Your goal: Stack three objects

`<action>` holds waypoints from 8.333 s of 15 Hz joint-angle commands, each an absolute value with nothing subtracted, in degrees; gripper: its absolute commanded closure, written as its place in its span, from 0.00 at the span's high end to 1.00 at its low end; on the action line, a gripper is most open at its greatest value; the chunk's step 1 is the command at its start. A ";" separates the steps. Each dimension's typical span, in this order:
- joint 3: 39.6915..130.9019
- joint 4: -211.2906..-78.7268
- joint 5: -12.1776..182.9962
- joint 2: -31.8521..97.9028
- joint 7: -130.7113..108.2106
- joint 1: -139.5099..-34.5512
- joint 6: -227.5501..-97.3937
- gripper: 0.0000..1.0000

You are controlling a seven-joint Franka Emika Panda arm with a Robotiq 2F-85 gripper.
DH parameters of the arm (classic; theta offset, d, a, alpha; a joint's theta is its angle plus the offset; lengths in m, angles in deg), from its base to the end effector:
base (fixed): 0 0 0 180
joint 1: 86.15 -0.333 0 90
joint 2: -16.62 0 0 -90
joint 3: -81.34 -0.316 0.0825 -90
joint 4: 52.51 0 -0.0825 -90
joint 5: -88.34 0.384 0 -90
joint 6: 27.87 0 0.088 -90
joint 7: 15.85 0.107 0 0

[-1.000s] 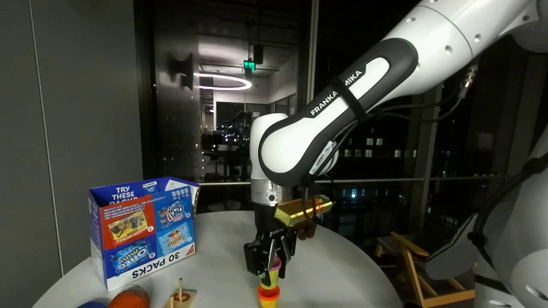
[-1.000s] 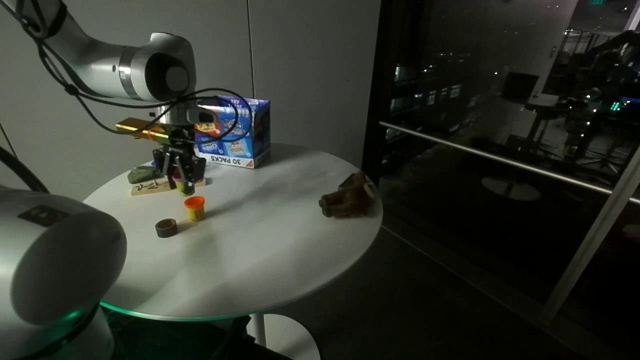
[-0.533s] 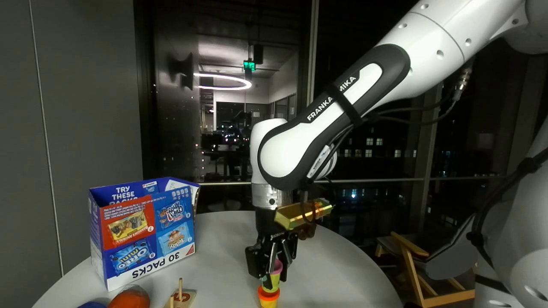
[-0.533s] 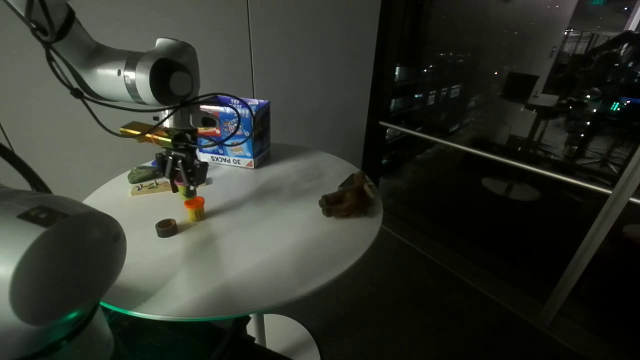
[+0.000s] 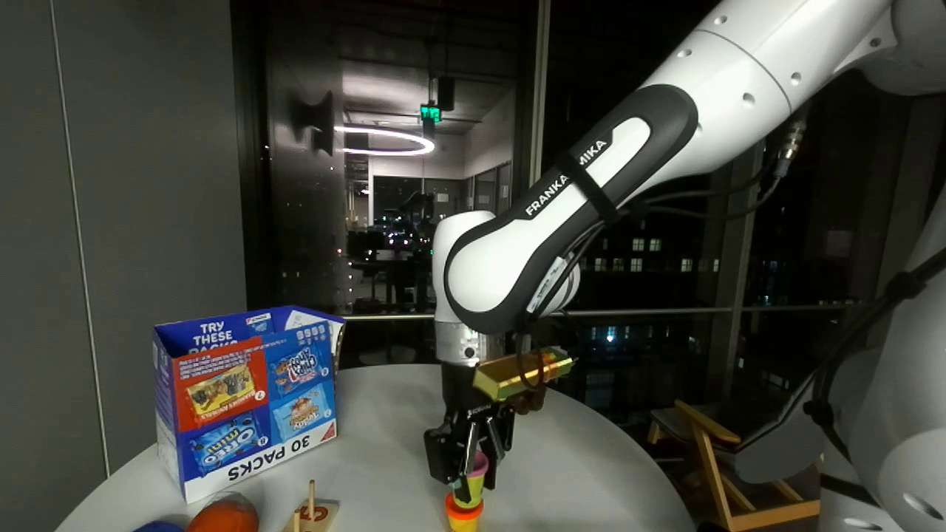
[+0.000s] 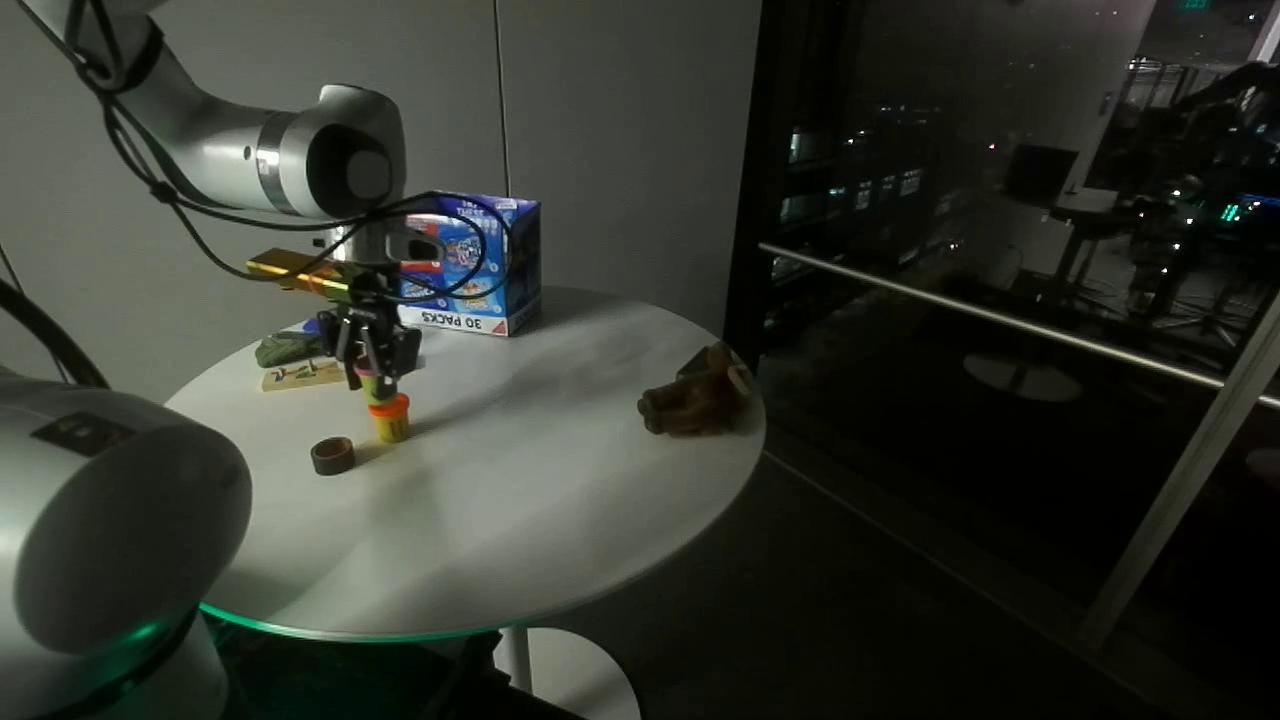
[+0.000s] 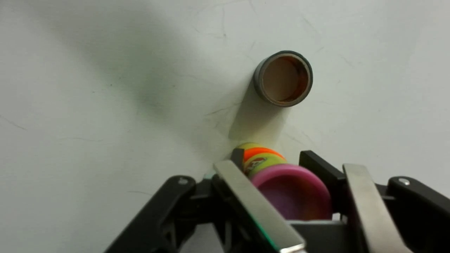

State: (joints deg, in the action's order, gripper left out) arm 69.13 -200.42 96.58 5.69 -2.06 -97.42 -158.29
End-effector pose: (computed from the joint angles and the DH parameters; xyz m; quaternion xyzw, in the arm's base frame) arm 0.3835 0.1680 0.3164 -0.9973 -0.0316 0.0653 0.0117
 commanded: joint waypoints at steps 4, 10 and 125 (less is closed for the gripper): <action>69.58 -199.83 97.00 6.34 -2.53 -97.17 -159.57 0.90; 69.89 -200.76 97.64 1.81 -2.76 -97.40 -156.62 1.00; 67.43 -190.31 85.97 2.55 -8.93 -97.64 -145.73 0.30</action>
State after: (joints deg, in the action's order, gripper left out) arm 66.47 -193.59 86.32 -0.14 -6.57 -97.85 -147.54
